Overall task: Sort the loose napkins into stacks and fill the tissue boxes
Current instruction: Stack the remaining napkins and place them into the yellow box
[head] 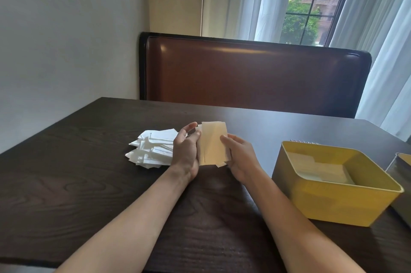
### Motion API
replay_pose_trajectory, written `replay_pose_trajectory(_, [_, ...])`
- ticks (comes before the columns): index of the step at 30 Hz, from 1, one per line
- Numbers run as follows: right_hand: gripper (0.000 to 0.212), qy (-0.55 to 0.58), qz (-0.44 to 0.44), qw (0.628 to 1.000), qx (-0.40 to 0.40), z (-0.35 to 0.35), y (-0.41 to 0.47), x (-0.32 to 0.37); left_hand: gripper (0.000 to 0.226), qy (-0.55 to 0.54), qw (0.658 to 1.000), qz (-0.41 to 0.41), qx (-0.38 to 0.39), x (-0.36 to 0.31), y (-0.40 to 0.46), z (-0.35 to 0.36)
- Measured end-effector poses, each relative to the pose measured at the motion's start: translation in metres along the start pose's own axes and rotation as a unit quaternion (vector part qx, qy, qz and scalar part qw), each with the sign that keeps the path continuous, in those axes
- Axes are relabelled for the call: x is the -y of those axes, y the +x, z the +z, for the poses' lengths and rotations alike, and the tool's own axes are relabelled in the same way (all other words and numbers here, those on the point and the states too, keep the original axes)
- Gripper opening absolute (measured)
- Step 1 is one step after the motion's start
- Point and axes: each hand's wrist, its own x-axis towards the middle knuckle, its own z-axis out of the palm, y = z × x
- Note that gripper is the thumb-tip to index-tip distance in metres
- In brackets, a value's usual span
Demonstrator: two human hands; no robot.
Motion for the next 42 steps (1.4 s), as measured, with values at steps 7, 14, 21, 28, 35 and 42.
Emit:
replay_pose_trajectory(7, [0.02, -0.086, -0.049, 0.995, 0.016, 0.005, -0.001, -0.002, 0.017, -0.015, 1.0, 0.023, -0.003, -0.001, -0.003, 0.003])
replay_pose_trajectory(14, [0.019, -0.139, -0.099, 0.984, 0.044, 0.0, -0.005, 0.008, 0.028, -0.037, 0.998, 0.041, -0.003, -0.003, -0.002, 0.001])
replay_pose_trajectory(21, [0.017, -0.064, -0.112, 0.991, 0.042, 0.0, -0.01, 0.017, 0.048, -0.053, 0.996, -0.019, 0.064, -0.005, -0.006, 0.001])
replay_pose_trajectory(28, [0.011, -0.147, -0.117, 0.982, 0.026, -0.004, -0.01, 0.016, 0.008, 0.017, 0.998, -0.002, 0.052, -0.004, -0.003, -0.001])
replay_pose_trajectory(35, [0.01, -0.079, -0.089, 0.991, 0.054, -0.003, -0.008, 0.013, 0.017, -0.064, 0.997, -0.033, 0.04, -0.004, -0.001, 0.0])
replay_pose_trajectory(42, [0.028, -0.428, -0.148, 0.884, -0.117, -0.015, 0.007, 0.002, 0.012, -0.082, 0.994, -0.055, -0.053, -0.009, 0.011, -0.005])
